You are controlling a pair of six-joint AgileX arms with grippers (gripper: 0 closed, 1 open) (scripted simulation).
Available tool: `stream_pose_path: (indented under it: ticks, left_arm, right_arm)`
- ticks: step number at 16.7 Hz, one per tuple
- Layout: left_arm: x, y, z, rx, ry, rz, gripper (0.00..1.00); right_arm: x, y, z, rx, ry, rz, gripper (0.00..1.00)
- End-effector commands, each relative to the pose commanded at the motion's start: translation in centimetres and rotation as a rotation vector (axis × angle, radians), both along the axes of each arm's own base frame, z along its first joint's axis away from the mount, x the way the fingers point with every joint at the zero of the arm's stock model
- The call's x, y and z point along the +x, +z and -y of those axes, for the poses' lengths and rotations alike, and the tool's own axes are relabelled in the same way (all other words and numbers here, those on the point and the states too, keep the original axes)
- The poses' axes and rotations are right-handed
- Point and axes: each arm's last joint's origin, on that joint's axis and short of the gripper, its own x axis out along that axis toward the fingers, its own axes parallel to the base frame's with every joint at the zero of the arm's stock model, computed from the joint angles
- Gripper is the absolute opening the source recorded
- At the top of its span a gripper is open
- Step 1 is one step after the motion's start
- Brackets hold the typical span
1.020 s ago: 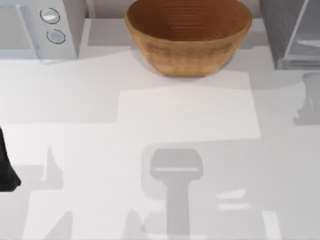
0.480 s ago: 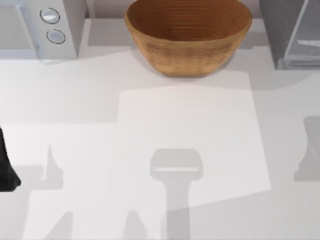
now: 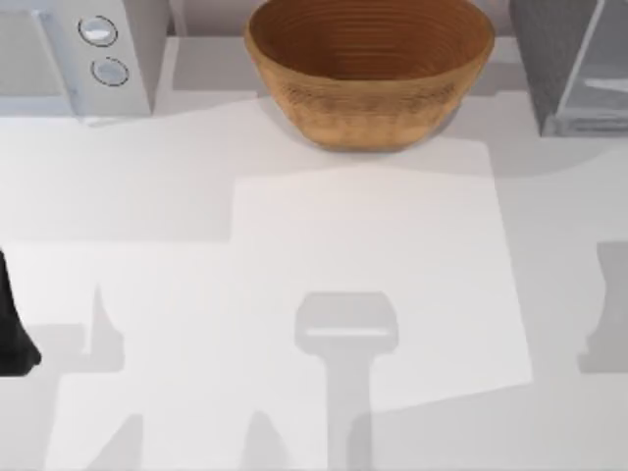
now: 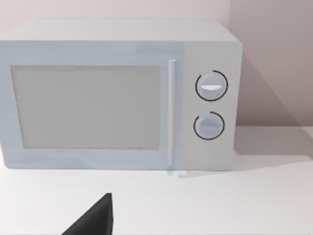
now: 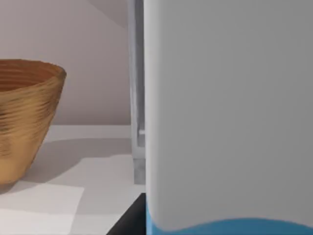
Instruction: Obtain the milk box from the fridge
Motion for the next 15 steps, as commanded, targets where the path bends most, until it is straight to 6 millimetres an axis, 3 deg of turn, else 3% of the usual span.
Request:
stream_pose_path:
  ticks: [6, 10, 15]
  left_arm:
    - [0.0, 0.0, 0.0, 0.0, 0.0, 0.0, 1.0]
    - [0.0, 0.0, 0.0, 0.0, 0.0, 0.0, 1.0]
    - [0.0, 0.0, 0.0, 0.0, 0.0, 0.0, 1.0]
  right_arm:
    - [0.7, 0.3, -0.2, -0.003, 0.075, 0.003, 0.0]
    - [2.3, 0.3, -0.8, -0.008, 0.23, 0.003, 0.0]
    - [4.5, -1.3, -1.7, 0.005, 0.464, -0.028, 0.0]
